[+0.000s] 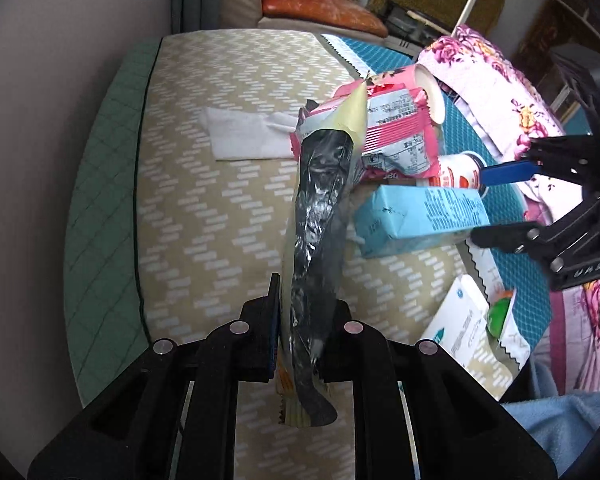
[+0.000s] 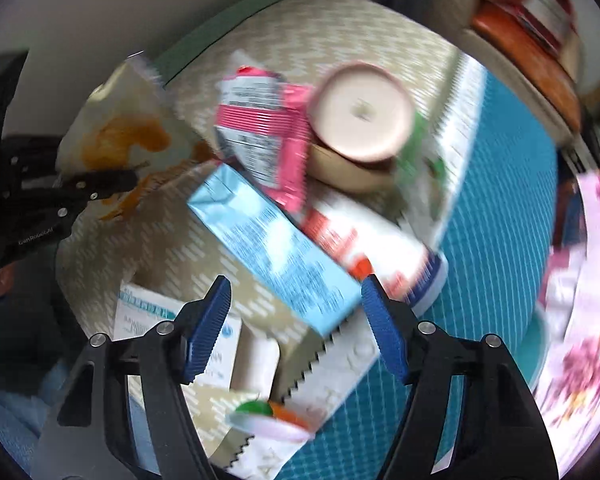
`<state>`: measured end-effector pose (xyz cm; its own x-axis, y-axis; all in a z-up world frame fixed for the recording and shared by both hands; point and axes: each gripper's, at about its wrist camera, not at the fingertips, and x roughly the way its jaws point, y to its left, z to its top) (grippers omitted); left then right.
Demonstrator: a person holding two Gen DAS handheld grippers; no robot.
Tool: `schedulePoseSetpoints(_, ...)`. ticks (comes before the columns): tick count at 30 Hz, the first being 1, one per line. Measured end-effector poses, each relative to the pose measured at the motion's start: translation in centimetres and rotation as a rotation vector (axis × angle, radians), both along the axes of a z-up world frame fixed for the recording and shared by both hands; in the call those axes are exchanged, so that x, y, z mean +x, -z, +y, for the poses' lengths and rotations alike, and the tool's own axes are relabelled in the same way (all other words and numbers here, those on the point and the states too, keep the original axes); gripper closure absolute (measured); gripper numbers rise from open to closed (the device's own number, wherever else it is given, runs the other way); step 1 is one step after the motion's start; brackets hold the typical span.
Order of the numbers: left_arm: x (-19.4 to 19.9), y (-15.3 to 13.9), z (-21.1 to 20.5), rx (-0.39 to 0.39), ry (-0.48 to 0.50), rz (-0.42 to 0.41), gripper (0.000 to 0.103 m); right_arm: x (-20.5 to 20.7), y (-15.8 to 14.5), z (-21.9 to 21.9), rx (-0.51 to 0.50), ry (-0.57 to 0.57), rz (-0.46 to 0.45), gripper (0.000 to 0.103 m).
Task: Collect trash
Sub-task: 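Grasp the blue milk carton with the right tool while the left tool holds the foil bag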
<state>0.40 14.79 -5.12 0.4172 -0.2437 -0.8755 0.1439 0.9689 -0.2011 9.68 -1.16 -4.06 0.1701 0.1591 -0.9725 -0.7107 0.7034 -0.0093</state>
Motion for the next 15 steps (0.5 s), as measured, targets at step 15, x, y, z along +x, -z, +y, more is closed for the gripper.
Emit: schedulePoseSetpoints(15, 1.8, 2.1, 2.5, -0.101, -0.05, 0.008, 0.079, 2.8, 4.5, 3.6, -0.038, -0.064, 0.205, 0.058)
